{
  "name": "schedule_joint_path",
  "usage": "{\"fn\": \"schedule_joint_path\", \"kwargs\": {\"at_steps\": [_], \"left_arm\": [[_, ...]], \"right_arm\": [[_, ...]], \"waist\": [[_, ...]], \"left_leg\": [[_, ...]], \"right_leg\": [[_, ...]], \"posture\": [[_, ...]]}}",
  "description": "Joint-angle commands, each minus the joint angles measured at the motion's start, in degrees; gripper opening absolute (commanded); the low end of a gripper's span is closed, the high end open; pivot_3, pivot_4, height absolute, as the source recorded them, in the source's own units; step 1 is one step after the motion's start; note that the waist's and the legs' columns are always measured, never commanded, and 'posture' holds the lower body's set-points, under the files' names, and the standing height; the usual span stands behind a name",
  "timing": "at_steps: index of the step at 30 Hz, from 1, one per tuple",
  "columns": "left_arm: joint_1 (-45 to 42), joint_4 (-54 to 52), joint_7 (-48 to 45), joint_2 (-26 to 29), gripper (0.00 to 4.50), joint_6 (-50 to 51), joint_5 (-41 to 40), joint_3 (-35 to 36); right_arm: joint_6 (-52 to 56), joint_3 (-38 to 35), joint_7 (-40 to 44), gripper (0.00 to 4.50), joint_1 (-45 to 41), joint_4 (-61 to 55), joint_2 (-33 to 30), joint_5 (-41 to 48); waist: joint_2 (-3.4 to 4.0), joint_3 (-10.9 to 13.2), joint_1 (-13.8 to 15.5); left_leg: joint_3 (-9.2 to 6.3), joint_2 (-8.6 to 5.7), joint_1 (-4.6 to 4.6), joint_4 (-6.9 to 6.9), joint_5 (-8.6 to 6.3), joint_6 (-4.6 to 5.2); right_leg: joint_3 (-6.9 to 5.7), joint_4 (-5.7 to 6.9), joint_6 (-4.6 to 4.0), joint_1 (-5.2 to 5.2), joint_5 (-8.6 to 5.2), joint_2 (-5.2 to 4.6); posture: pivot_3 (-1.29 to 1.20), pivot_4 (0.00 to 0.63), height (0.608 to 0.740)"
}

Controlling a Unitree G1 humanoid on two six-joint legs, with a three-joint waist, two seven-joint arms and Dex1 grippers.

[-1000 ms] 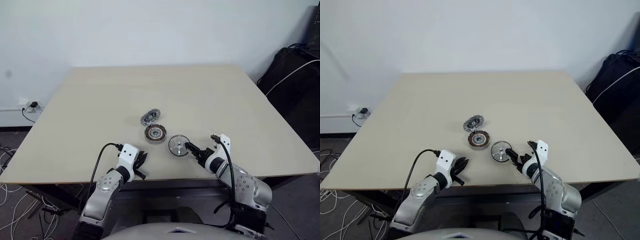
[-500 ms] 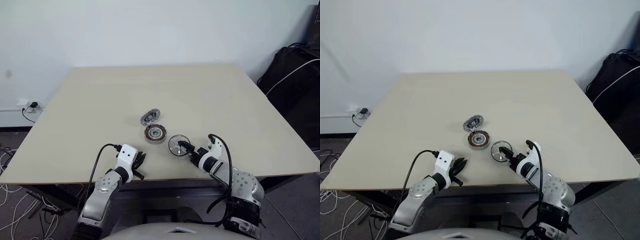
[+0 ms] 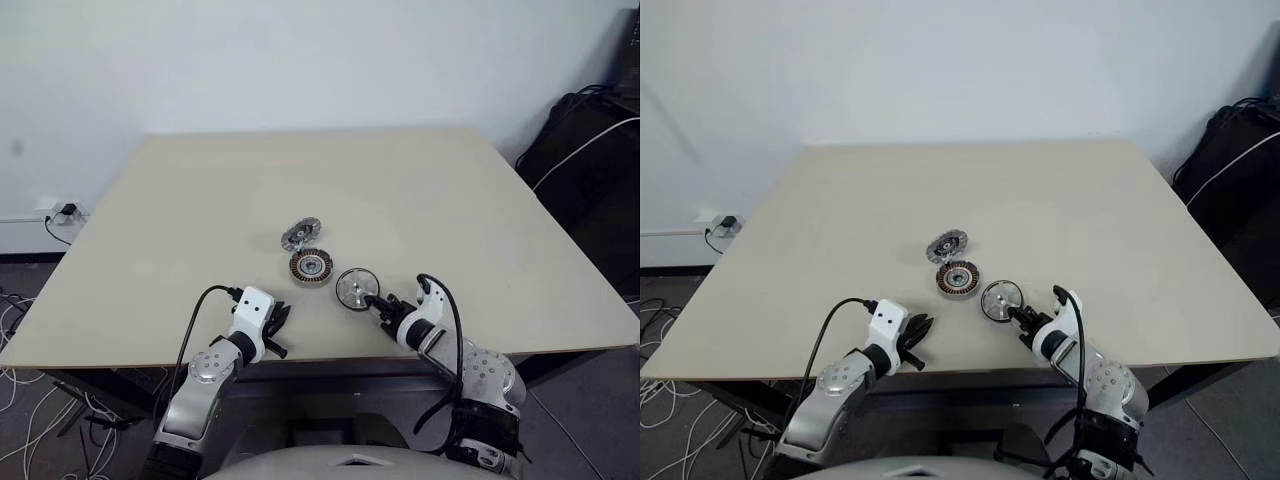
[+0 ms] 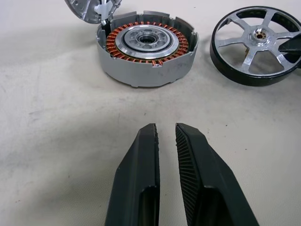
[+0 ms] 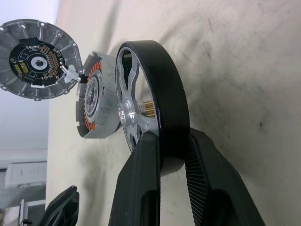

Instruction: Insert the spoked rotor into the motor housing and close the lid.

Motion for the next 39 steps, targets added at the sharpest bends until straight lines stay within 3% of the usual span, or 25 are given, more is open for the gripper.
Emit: {"fn": "schedule_joint_path", "kwargs": {"at_steps": [1, 16, 25, 39], "left_arm": [[-0.75, -0.87, -0.03, 0.16, 0.65, -0.61, -0.39, 0.21], [-0.06, -1.01, -0.04, 0.16, 0.65, -0.64, -0.53, 0.27], [0.22, -1.68, 0.28, 0.36, 0.65, -0.6, -0.55, 0.74], [1.95, -3.55, 1.66, 0.39, 0.65, -0.31, -0.54, 1.44]], "right_arm": [[0.8, 1.06, -0.99, 0.4, 0.52, -1.34, -0.42, 0.81], [-1.21, -0.81, -10.03, 0.4, -6.09, -4.16, 6.83, 17.32], [-5.91, 4.78, -13.87, 0.4, -14.58, 7.38, 9.52, 17.06], [-13.04, 9.49, -11.9, 0.4, -19.13, 21.23, 7.92, 15.58]], "waist": [[0.0, 0.0, 0.0], [0.16, 0.17, -0.09], [0.15, 0.16, -0.26], [0.16, 0.16, -0.64]], "left_leg": [[0.0, 0.0, 0.0, 0.0, 0.0, 0.0], [0.01, 0.01, -0.04, -0.05, 0.01, 0.03], [0.01, 0.0, -0.03, -0.17, 0.06, 0.11], [0.06, -0.02, -0.04, -0.25, 0.06, 0.12]], "right_leg": [[0.0, 0.0, 0.0, 0.0, 0.0, 0.0], [0.01, -0.02, 0.0, -0.05, -0.01, 0.0], [0.02, -0.03, -0.08, -0.11, -0.01, 0.02], [0.07, -0.03, -0.37, -0.15, 0.14, 0.04]], "posture": [[0.0, 0.0, 0.74], [0.0, 0.0, 0.74], [0.0, 0.0, 0.74], [0.0, 0.0, 0.74]]}}
